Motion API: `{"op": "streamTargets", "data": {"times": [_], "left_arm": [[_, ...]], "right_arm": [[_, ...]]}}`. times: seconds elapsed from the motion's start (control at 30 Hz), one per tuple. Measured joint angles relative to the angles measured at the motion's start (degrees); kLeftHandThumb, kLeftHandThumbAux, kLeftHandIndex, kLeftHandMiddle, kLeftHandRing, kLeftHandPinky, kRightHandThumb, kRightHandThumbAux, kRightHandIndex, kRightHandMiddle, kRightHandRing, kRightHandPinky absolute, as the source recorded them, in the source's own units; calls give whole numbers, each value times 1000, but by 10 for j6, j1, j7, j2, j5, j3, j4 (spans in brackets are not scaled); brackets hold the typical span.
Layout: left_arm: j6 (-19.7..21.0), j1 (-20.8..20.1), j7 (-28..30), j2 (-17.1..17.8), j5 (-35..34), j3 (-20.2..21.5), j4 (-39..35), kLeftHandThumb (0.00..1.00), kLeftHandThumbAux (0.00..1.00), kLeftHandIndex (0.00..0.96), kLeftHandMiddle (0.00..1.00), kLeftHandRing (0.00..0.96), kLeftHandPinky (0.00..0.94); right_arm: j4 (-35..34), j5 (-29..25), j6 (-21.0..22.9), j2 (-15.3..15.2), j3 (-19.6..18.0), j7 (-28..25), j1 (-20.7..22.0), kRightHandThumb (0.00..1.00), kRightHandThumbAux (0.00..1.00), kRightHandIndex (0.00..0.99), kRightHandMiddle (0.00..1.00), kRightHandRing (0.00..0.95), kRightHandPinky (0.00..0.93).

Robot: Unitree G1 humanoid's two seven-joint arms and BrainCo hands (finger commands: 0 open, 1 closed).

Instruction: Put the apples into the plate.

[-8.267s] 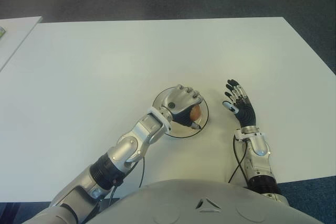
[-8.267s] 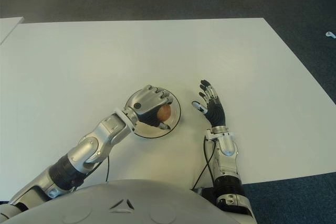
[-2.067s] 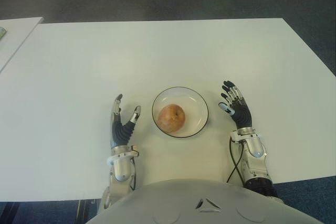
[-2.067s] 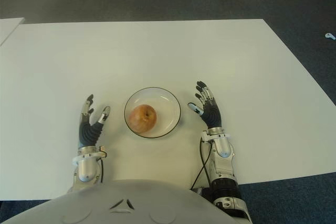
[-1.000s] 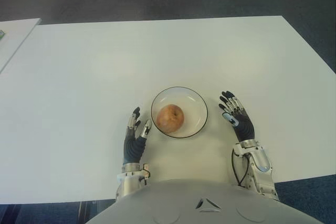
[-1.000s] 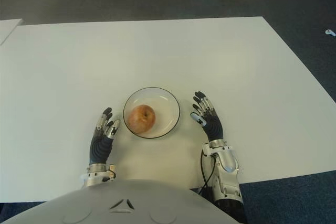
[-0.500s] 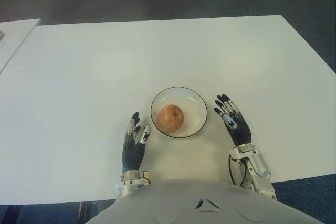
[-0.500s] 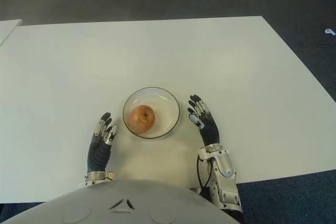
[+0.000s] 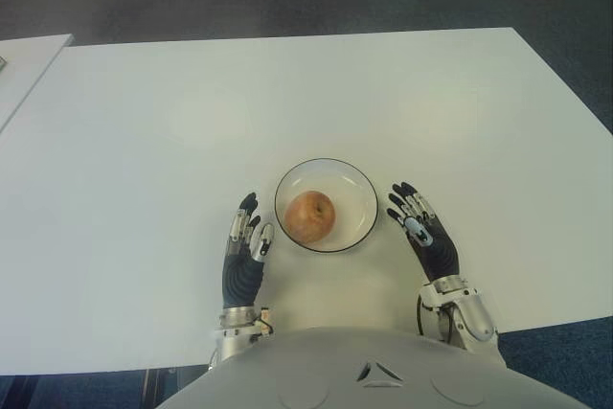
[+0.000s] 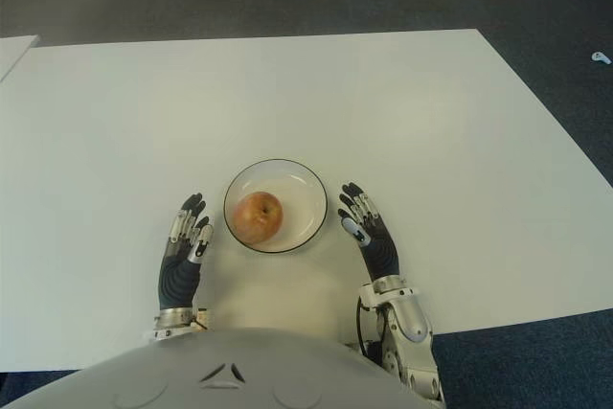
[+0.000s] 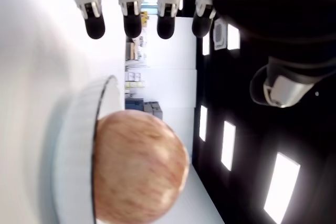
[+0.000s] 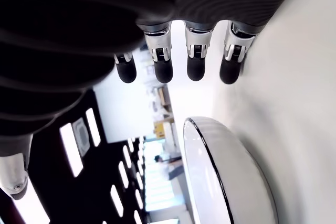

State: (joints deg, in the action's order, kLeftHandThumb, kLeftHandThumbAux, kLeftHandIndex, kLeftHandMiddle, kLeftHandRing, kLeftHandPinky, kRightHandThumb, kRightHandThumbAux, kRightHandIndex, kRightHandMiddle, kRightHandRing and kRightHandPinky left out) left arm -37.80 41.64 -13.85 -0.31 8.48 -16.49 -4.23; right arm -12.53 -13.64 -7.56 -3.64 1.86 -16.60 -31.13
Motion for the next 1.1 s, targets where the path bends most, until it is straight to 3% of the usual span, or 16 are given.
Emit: {"op": "streamTargets", "data": {"times": [0.63, 1.1], "left_arm": [[-44, -24, 54, -10, -89, 28, 53, 77, 431, 58, 43, 7, 22], [-56, -34, 79, -31, -131, 48, 57, 75, 460, 72, 50, 1, 12]], "right_arm": [[5, 8, 3, 17, 17, 23, 10, 163, 533, 0, 0, 0, 0], [72, 18, -84, 36, 11, 27, 40, 152, 586, 0, 0, 0, 0]]}}
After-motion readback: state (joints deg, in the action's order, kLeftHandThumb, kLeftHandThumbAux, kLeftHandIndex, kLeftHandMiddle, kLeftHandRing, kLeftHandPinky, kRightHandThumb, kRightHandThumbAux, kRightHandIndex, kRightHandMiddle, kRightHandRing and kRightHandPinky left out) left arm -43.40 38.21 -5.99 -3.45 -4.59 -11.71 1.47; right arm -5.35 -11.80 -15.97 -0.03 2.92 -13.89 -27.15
